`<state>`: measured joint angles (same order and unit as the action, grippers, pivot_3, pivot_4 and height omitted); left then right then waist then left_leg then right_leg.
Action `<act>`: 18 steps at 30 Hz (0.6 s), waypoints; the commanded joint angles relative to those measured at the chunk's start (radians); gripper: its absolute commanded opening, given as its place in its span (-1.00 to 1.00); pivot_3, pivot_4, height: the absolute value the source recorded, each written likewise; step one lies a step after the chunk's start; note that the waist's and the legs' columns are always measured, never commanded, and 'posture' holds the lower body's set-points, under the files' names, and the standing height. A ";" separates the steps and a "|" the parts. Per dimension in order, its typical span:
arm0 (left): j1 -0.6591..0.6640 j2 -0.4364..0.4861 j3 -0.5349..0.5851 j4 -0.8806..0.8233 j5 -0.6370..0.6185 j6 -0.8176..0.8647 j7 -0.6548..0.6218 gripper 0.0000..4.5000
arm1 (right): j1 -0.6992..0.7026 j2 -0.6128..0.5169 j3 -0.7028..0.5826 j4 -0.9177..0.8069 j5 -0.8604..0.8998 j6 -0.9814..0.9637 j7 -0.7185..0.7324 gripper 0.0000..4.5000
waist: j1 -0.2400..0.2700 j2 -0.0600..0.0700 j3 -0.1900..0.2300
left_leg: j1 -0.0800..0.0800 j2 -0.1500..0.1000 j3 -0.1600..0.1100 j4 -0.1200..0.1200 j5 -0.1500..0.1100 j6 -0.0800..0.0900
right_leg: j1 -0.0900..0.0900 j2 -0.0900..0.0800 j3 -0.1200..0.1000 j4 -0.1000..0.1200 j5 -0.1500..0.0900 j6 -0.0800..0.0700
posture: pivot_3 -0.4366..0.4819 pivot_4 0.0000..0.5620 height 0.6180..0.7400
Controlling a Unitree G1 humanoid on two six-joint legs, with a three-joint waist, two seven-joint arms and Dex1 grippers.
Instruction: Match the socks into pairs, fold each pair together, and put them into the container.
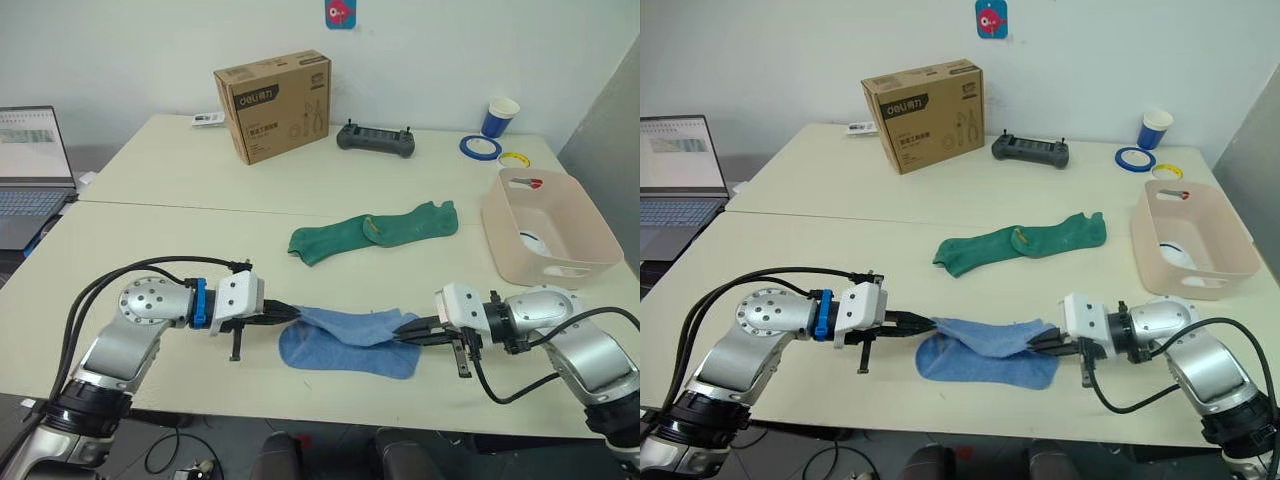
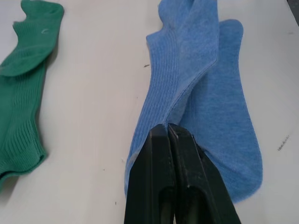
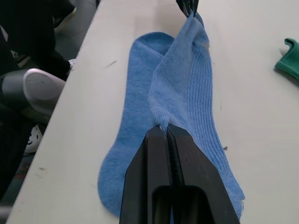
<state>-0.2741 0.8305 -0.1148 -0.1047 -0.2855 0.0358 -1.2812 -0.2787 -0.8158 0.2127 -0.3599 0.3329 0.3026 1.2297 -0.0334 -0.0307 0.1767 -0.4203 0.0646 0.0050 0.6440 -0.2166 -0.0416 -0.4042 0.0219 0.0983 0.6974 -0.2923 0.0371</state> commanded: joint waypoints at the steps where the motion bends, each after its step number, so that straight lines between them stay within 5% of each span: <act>1: 0.044 0.029 0.012 -0.109 -0.043 0.039 -0.025 -1.00 | 0.038 -0.022 -0.001 -0.080 -0.004 -0.004 0.002 -0.99 | 0.001 0.000 0.000 | 0.000 0.000 0.000 0.000 0.000 0.000 | 0.000 0.000 0.000 0.000 0.000 0.000 | -0.05 -0.47 1.00; 18: 0.125 0.004 -0.032 -0.147 0.041 0.000 0.027 -1.00 | 0.075 -0.013 0.041 0.038 -0.170 -0.220 -0.009 -0.99 | 0.000 0.000 0.000 | 0.001 0.000 0.001 0.000 0.000 0.000 | 0.000 0.000 0.000 0.000 0.000 0.000 | -0.05 -0.47 1.00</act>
<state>-0.1505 0.8350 -0.1505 -0.2108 -0.2419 0.0365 -1.2625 -0.1888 -0.8278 0.2601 -0.3140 0.1658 0.1044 1.2189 -0.0329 -0.0308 0.1767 -0.4193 0.0646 0.0058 0.6445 -0.2166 -0.0417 -0.4037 0.0217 0.0986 0.6974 -0.2926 0.0372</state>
